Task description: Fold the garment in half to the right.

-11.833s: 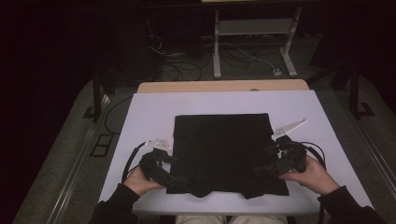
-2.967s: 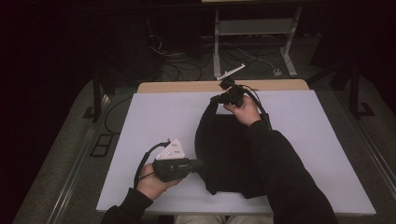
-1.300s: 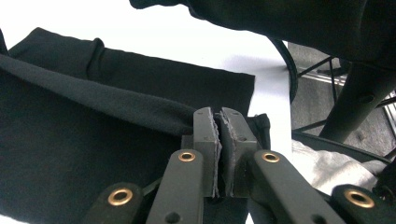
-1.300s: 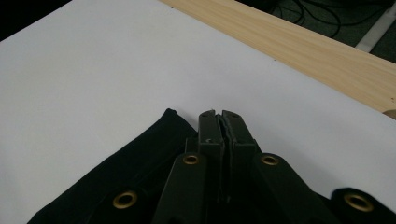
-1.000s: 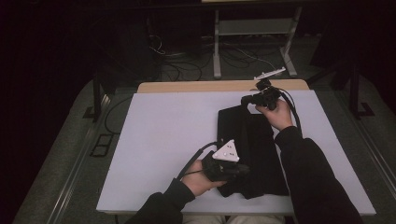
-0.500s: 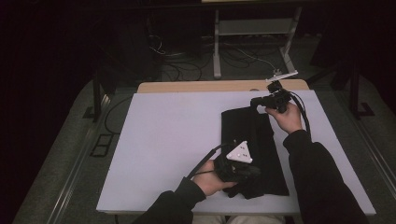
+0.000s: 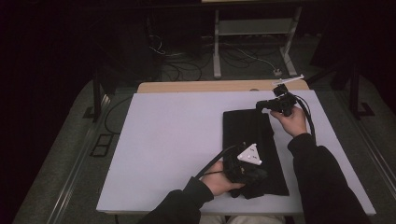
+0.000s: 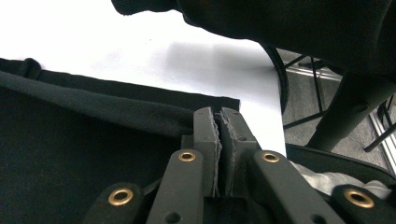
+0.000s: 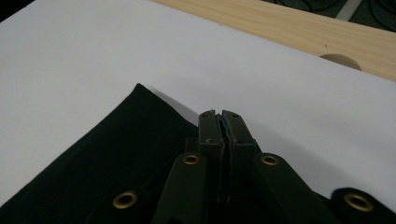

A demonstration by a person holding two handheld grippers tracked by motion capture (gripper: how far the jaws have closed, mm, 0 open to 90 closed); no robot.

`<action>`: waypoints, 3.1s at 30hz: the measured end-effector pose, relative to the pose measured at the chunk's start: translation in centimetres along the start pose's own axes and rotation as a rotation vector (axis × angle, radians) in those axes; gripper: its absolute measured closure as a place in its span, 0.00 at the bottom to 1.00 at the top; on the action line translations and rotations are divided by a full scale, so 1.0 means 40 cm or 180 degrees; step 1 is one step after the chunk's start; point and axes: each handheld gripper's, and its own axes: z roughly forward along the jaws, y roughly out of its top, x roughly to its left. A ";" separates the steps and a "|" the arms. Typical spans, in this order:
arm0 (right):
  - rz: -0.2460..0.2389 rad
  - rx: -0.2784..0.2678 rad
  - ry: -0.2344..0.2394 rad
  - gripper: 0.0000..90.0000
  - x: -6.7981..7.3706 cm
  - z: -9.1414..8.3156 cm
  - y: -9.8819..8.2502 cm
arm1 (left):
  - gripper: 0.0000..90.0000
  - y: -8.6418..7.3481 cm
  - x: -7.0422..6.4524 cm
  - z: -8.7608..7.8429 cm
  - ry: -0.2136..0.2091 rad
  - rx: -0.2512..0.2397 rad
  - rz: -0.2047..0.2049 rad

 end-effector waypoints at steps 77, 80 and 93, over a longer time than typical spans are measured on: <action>0.0216 -0.0282 0.0076 0.00 -0.057 -0.201 -0.184 | 0.94 0.097 0.014 0.209 -0.0130 0.0634 0.0265; 0.0177 -0.0289 0.0057 0.00 -0.055 -0.208 -0.185 | 0.94 0.098 0.013 0.217 -0.0135 0.0649 0.0285; 0.0193 -0.0315 0.0096 0.00 -0.052 -0.219 -0.192 | 0.89 0.106 0.031 0.217 -0.0167 0.0667 0.0277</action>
